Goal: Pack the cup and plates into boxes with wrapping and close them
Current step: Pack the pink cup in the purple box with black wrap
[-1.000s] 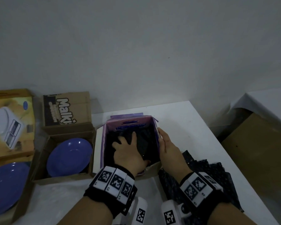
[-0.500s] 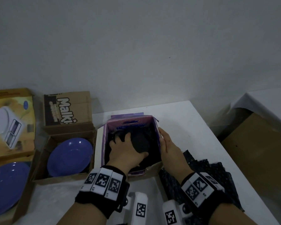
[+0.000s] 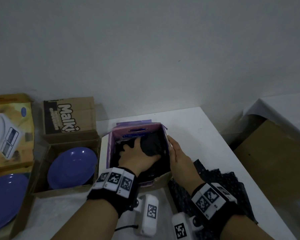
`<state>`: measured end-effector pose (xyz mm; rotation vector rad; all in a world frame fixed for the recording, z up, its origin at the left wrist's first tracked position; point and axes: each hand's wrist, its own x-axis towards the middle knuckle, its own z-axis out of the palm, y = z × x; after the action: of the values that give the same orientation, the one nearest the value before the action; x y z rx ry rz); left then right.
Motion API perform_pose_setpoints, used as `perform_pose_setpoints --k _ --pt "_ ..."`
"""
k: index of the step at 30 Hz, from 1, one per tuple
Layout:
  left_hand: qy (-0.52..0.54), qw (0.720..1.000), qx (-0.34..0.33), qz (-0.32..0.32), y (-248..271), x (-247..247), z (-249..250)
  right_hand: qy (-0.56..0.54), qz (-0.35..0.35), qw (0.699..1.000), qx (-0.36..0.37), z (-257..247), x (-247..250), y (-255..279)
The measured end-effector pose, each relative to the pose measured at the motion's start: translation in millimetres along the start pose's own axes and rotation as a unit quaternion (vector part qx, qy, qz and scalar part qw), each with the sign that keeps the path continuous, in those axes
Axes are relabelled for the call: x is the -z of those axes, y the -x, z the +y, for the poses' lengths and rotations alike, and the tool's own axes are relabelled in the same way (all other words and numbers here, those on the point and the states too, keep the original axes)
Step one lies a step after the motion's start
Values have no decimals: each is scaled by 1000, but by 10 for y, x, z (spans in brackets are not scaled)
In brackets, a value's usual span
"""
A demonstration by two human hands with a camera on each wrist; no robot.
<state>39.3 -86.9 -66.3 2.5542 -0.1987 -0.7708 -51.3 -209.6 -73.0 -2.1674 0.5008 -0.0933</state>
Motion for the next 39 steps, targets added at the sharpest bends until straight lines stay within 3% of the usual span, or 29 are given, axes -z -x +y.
perform_pose_setpoints --k 5,9,11,14,17,19,23,27,31,33,35,37,39 --pt "-62 996 2 60 17 -138 61 6 -1 1000 4 -2 3 -8" --pt "-45 998 -16 31 2 -70 -54 -16 -19 1000 3 36 100 15" --pt "4 999 -44 30 20 -26 -132 -57 27 998 -22 130 187 60" --pt "8 978 -142 151 92 16 -263 -32 99 990 -100 408 239 168" --pt "-3 916 -253 310 144 65 -410 107 3 978 -181 667 127 351" --pt "-9 888 -289 358 121 86 -488 196 -75 957 -200 731 4 508" --pt "39 887 -241 392 32 118 -531 302 -96 935 -158 763 -170 717" --pt "157 893 -214 362 -18 181 -618 240 -59 957 -154 745 -101 689" --pt "216 902 -187 322 -91 222 -777 125 84 976 -154 580 199 589" --pt "273 902 -168 291 -57 187 -801 96 198 971 -97 363 400 472" --pt "362 882 -164 253 -19 128 -786 89 282 955 26 9 559 344" --pt "438 854 -163 230 -14 99 -767 92 293 936 171 -388 559 258" --pt "475 838 -159 216 -37 92 -780 133 241 928 252 -646 325 201"
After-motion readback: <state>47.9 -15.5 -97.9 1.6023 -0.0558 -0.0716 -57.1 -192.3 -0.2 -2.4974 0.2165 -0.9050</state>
